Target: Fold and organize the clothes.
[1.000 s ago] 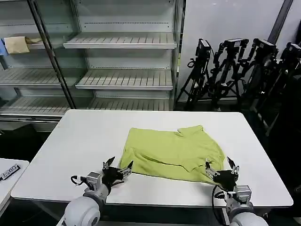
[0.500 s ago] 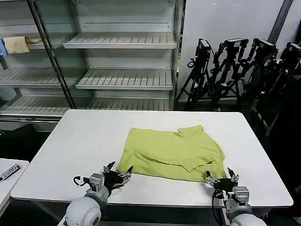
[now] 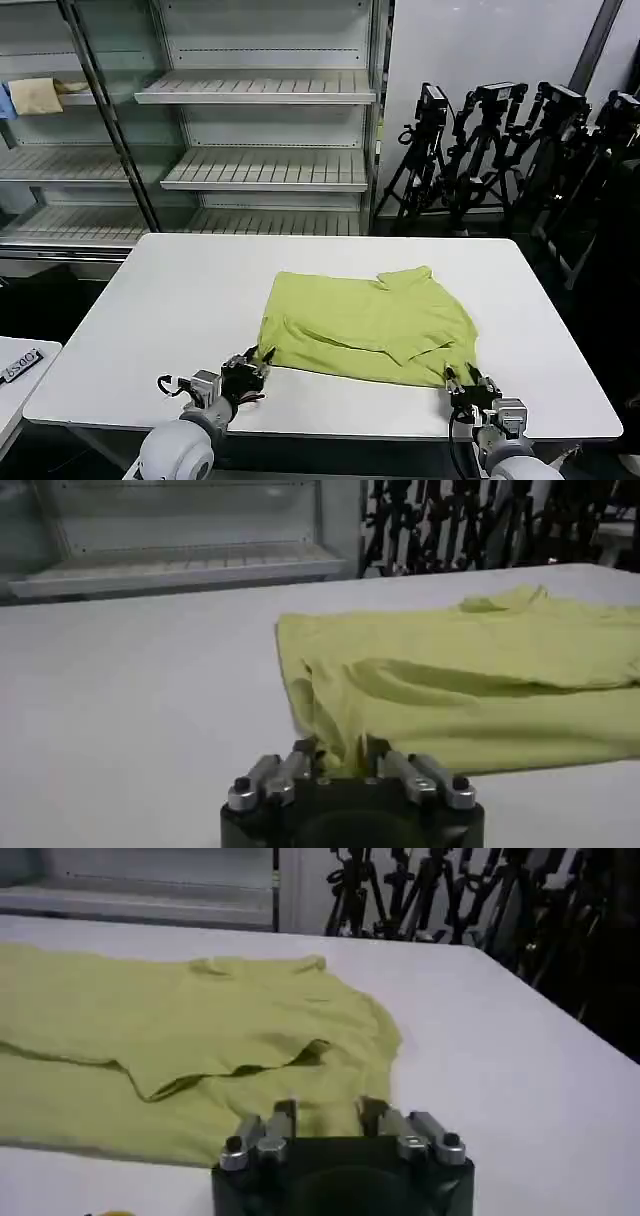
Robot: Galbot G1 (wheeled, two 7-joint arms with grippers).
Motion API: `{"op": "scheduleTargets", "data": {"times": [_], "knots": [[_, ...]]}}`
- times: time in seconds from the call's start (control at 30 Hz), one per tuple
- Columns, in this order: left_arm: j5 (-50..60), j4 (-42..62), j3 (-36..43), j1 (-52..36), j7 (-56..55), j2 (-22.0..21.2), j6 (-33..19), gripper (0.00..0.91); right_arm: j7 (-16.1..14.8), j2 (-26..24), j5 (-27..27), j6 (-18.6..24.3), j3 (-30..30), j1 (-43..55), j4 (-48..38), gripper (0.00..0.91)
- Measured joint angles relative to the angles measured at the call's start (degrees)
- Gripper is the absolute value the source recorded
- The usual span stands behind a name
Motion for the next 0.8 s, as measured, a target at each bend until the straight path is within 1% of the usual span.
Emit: {"op": "scheduleTargets", "data": {"times": [0.23,0.43,0.47,0.8], "knots": [[0.45,-1.12,-0.65,1.49,0.08,0.06,0.19,0.010,-0.33,-0.20,0.19,-0.10,0.37,-1.18,1.10,0.000],[0.87,-2.84,-1.26,3.64,-0.22,-0.13,0.19,0.020,-0.62,-0.15,-0.10,-0.17,0.58,-2.44,2.41,0.000],[1.04,-3.32,-1.38,4.17,-0.32,-0.04,0.20,0.010,-0.69,-0.21,-0.15,-0.20,0.64,-2.68,2.66,0.000],[3.20,-9.90,-2.99,11.85,-0.83,-0.31,0.10,0.020,-1.61,-0.60,-1.37,0.12,1.18,-6.42,6.12,0.000]]}}
